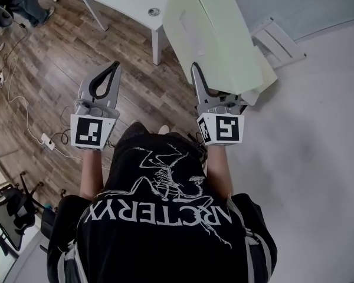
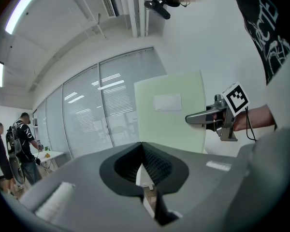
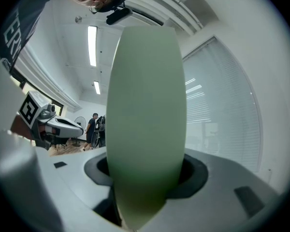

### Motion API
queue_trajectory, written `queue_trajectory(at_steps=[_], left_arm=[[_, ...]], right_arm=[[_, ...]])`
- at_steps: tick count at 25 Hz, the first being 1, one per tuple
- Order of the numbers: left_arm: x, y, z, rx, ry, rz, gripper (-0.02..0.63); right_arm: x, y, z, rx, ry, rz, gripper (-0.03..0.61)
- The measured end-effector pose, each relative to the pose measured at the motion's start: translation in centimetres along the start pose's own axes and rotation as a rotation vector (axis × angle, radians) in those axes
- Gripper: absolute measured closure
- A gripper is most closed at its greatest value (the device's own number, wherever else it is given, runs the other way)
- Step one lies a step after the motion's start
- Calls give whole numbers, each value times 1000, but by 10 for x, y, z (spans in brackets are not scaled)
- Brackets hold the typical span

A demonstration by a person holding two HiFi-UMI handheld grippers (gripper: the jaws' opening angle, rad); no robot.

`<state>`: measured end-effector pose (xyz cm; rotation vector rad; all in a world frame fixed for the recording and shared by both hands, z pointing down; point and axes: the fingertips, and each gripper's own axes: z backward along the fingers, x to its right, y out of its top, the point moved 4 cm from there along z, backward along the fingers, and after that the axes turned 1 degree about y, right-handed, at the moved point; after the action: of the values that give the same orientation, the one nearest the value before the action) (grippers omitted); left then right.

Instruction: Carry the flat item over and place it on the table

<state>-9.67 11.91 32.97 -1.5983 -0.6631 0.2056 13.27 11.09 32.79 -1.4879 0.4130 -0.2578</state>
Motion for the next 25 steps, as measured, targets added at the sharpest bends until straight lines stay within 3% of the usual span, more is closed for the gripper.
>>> queue_trajectory(at_steps=[6,10,16,25], left_arm=[[7,-2,-28,-14,-18,8,621],[-14,-13,-50,-24,-23,18,621],[-84,-35,-116,-16,-46,24,621],[-213,-29,-215,25,-106,36,621]], right_arm=[[21,-11,-15,-17,16,-20,321],[25,-20,-45,-32,17,-33,321],[31,-33,-133,-54,0,-7,321],[45,-13,-279,-60,-80,24,321]])
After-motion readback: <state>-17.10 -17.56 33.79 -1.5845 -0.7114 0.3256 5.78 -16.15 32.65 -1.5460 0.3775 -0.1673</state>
